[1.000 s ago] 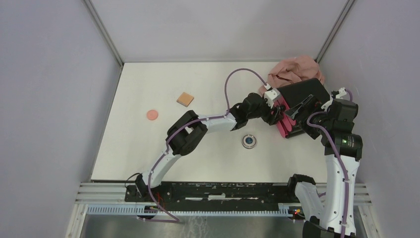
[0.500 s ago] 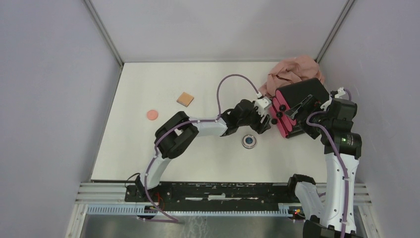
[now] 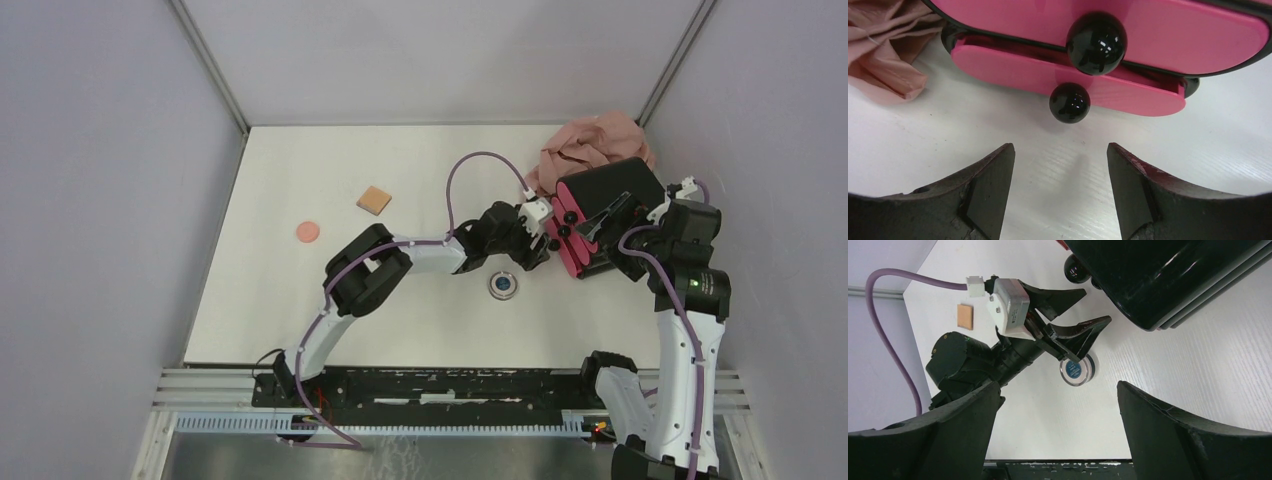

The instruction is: Organize the makeup

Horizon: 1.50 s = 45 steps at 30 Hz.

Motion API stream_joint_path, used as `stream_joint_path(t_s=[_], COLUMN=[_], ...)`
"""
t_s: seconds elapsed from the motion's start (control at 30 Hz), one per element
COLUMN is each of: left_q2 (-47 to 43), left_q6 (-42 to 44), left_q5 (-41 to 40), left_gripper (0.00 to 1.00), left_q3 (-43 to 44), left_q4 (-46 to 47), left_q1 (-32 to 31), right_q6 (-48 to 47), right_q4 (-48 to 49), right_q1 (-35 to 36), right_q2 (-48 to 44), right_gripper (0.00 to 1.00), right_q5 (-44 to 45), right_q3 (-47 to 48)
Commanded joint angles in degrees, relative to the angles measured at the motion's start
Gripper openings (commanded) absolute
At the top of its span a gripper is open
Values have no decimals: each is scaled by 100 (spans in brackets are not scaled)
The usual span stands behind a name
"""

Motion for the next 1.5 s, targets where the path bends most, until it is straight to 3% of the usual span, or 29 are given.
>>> stream_joint_path(t_s=[0.0, 0.37, 0.77, 1.1, 1.33, 1.47], left_q2=[170, 792, 934, 1137, 985, 677], left_q6=[131, 9, -384, -505, -423, -329], left_q5=[126, 275, 283, 388, 372, 320], left_gripper=[75, 70, 50, 49, 22, 15], left_q3=[242, 835, 999, 1315, 1167, 772], left_q4=[624, 897, 993, 816, 760, 795], left_q1=[-48, -97, -110, -159, -158, -159], right_q6=[-122, -52, -57, -82, -75, -74], right_q4=[44, 95, 126, 94, 82, 79], right_q1=[29, 25, 32, 29, 30, 30], right_q2=[-139, -101, -104, -113, -130, -138], right_gripper=[94, 94, 94, 94, 94, 94], right_q5=[41, -22, -82, -101, -86, -82], right_q3=[71, 104, 56, 65, 73, 48])
